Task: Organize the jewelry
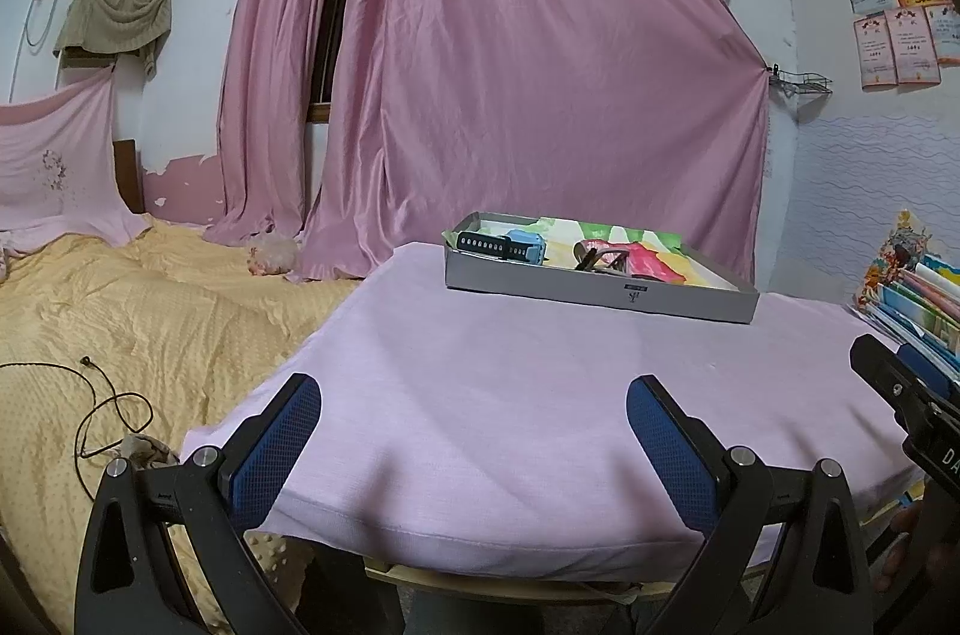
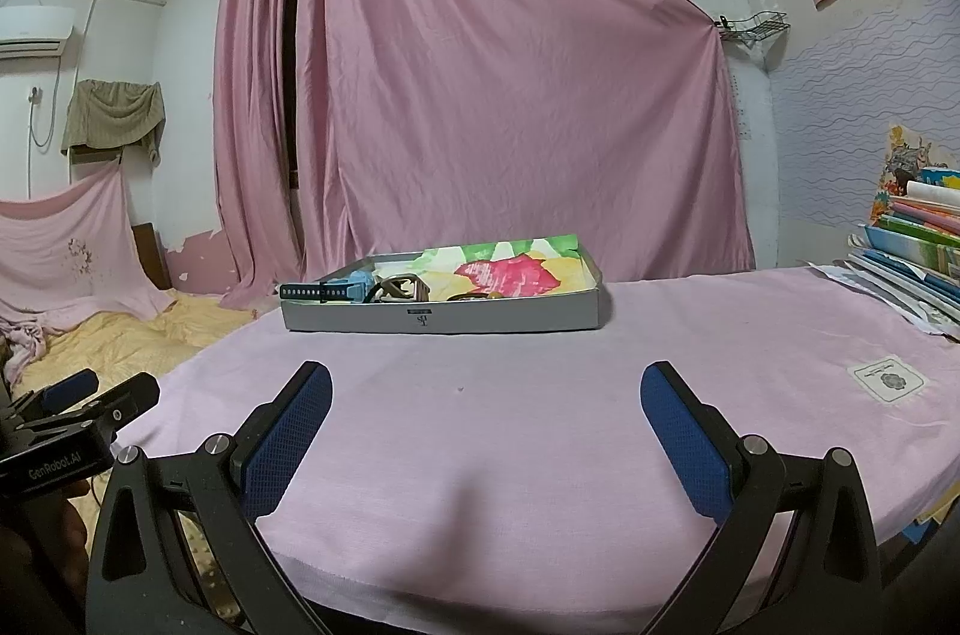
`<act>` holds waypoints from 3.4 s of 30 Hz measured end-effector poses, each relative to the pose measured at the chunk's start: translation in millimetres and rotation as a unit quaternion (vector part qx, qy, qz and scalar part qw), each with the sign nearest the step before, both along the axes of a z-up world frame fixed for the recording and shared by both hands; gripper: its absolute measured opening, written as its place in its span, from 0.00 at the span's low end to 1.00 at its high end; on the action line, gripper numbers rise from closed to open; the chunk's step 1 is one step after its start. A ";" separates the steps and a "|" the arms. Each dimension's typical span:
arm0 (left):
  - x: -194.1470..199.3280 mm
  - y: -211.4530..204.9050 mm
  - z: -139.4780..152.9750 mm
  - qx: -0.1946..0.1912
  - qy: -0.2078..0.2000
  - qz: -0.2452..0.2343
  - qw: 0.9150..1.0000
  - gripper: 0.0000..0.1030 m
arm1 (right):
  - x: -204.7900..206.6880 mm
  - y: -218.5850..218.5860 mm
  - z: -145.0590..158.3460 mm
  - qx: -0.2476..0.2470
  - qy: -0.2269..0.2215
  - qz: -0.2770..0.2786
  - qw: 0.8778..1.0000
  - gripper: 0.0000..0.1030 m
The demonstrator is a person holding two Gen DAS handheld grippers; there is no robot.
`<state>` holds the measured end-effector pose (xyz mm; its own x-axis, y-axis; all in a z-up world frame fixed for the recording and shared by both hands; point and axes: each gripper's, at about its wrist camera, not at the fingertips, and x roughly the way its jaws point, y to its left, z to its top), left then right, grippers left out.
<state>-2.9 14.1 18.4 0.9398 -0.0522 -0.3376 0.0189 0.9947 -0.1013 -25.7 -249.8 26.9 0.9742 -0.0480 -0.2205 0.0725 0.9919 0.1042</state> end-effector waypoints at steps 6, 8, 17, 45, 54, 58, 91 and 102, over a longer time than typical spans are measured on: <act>0.5 0.8 1.1 0.001 0.001 0.001 1.000 0.99 | 0.2 -0.1 -0.1 0.000 0.001 0.000 1.000 0.98; 1.1 0.7 1.1 0.001 0.001 0.001 1.000 0.99 | 0.3 -0.2 0.1 0.000 0.000 0.000 1.000 0.98; 1.1 0.8 1.0 0.002 0.001 0.001 1.000 0.99 | 0.2 -0.2 0.0 0.000 0.000 0.001 1.000 0.98; 1.5 1.8 1.5 0.002 0.001 0.002 1.000 0.99 | -0.8 0.3 -1.4 0.000 -0.001 0.000 1.000 0.98; 1.8 2.5 2.8 0.003 0.000 0.002 1.000 0.99 | -2.3 0.9 -1.5 0.001 -0.001 0.000 1.000 0.98; 1.5 2.3 2.9 0.003 0.000 0.003 1.000 0.99 | -2.6 0.5 -1.4 0.002 -0.002 -0.001 1.000 0.98; -2.4 0.6 2.2 -0.005 0.002 -0.002 1.000 0.99 | -5.7 1.6 -1.0 0.006 -0.001 -0.001 1.000 0.98; -4.7 -2.8 3.8 0.000 -0.011 0.016 1.000 0.99 | -5.6 1.3 -0.8 0.006 0.000 -0.001 1.000 0.98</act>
